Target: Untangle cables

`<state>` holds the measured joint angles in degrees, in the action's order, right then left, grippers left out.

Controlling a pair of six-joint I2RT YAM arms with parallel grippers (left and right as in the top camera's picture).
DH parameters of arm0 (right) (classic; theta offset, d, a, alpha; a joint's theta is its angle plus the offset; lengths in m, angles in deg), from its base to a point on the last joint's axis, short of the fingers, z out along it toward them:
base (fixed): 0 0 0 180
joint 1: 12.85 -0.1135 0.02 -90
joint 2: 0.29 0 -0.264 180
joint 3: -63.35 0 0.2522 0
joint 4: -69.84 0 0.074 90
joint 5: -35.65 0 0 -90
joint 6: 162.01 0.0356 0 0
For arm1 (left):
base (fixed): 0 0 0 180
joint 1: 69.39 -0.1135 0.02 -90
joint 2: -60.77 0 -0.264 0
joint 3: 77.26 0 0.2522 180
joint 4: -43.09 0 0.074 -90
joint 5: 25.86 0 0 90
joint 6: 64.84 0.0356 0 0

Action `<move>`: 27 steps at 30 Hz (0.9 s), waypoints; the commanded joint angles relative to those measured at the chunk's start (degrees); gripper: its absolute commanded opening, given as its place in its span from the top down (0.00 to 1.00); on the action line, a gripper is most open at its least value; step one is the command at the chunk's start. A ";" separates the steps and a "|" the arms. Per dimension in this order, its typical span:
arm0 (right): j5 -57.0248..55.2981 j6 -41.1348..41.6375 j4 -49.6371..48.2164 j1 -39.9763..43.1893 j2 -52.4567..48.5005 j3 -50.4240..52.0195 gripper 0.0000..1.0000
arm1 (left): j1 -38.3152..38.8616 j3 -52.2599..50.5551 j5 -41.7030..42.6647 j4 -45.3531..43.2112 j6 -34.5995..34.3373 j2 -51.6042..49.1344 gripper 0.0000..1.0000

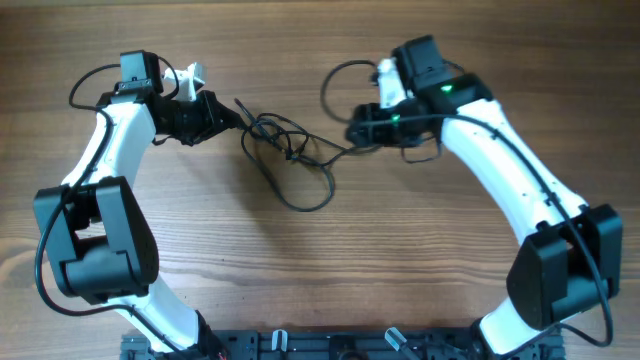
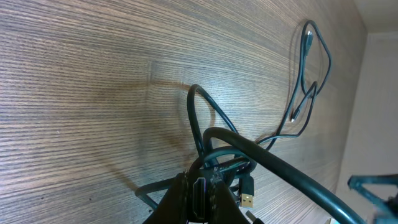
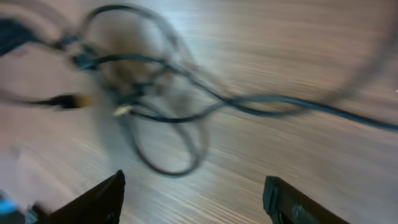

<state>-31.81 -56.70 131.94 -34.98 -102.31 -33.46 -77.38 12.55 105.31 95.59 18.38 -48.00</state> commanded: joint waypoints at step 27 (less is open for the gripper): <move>-9.55 5.73 -32.81 -14.78 -14.05 -0.83 0.96 | -0.48 0.72 0.09 -0.20 -0.15 0.22 0.91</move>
<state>-32.20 -55.39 100.64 -50.15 -115.84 -33.48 -77.40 12.55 105.31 95.57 18.38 -48.00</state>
